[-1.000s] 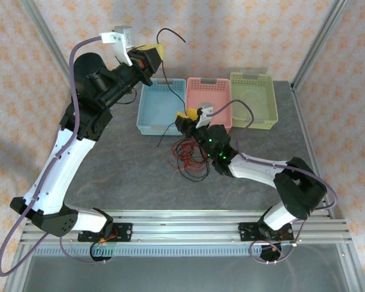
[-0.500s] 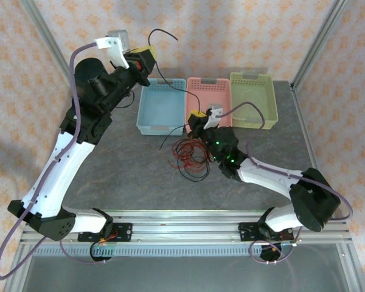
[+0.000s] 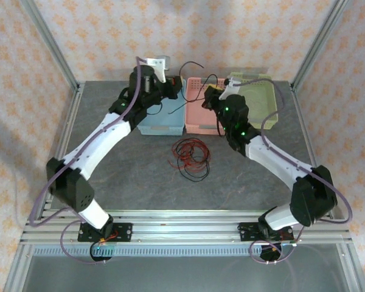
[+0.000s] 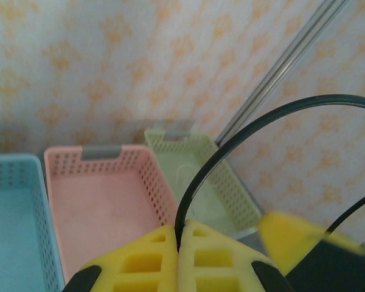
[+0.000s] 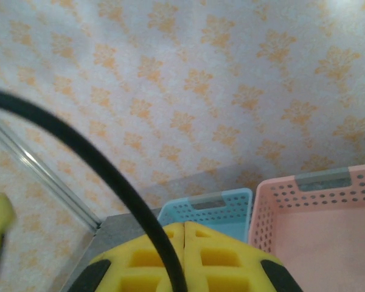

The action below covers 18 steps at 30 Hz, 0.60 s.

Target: Untangle the cables

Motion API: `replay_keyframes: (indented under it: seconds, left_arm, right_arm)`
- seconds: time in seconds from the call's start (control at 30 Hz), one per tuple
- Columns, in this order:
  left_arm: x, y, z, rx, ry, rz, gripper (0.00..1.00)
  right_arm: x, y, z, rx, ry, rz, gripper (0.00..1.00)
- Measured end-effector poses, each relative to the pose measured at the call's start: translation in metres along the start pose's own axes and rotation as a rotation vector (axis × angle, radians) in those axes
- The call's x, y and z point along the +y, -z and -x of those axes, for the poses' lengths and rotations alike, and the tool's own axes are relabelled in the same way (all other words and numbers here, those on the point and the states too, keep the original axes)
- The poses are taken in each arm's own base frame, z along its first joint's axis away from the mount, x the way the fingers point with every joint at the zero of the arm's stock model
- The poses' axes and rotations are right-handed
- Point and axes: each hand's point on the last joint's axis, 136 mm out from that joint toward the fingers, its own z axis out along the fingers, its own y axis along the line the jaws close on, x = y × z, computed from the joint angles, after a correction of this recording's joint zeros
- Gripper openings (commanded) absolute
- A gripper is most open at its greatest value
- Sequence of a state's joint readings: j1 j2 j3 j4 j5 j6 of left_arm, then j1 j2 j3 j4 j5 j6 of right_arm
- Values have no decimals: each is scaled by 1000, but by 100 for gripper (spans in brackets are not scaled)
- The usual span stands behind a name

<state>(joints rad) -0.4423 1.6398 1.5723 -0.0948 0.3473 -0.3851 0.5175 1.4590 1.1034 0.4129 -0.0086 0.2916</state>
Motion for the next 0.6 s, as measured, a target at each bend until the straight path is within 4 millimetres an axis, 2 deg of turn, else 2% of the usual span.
replay_keyframes:
  seconds: [0.1, 0.33, 0.6]
  left_arm:
    - [10, -32, -18, 63, 6, 3, 0]
    - [24, -102, -35, 133, -8, -12, 0]
    - [52, -165, -75, 223, 2, 11, 0]
  right_arm:
    - [-24, -23, -2, 41, 0, -36, 0]
    - [-75, -75, -26, 155, 26, -119, 0]
    - [-122, -115, -61, 254, 145, -240, 0]
